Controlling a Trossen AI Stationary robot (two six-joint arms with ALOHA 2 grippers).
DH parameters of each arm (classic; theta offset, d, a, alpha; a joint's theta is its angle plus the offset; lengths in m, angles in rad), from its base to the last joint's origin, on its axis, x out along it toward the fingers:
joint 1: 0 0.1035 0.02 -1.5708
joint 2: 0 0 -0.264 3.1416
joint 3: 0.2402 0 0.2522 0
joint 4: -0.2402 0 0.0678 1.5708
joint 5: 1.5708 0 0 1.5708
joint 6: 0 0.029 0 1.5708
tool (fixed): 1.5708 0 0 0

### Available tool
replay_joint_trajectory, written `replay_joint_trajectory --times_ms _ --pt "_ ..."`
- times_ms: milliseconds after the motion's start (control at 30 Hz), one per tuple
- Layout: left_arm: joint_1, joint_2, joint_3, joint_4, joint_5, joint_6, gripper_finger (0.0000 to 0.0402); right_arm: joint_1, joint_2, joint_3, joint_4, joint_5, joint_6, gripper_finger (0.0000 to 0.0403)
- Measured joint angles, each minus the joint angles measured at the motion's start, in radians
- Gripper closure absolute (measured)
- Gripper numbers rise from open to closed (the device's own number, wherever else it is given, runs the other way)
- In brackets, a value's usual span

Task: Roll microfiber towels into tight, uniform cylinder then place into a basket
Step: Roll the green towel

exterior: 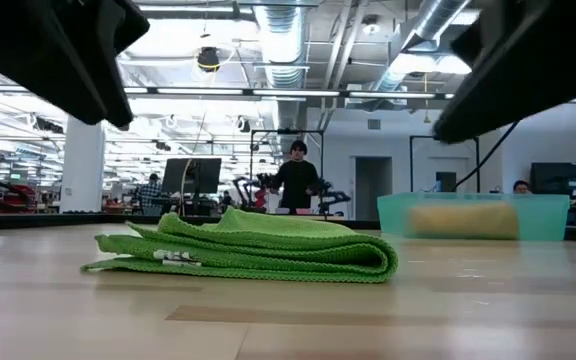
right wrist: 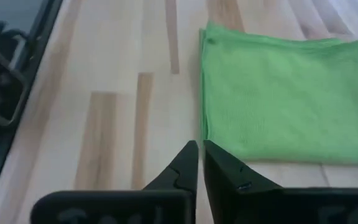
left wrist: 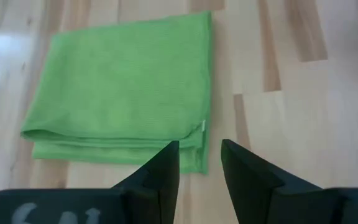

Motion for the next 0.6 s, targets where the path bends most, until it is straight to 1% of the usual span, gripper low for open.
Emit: replay_joint_trajectory --times_ms 100,133,233,300,433,600 --pt "0.005 0.000 0.000 -0.002 0.032 -0.028 0.0275 -0.020 0.019 0.000 0.040 -0.007 0.000 0.0342" --pt "0.007 0.000 0.000 -0.002 0.049 -0.048 0.0269 -0.030 0.024 0.000 0.060 -0.028 -0.001 0.0336" --pt "0.014 0.000 -0.012 0.011 0.137 -0.048 0.0250 -0.053 0.030 0.001 0.080 -0.091 -0.001 0.0314" --pt "0.015 0.001 -0.028 0.046 0.175 -0.025 0.0240 -0.064 0.030 0.001 0.083 -0.109 -0.002 0.0298" --pt "0.015 0.001 -0.063 0.124 0.179 0.008 0.0228 -0.073 0.030 0.001 0.090 -0.113 -0.043 0.0260" --pt "0.018 0.002 -0.090 0.133 0.172 0.018 0.0225 -0.081 0.030 0.001 0.090 -0.128 -0.113 0.0213"
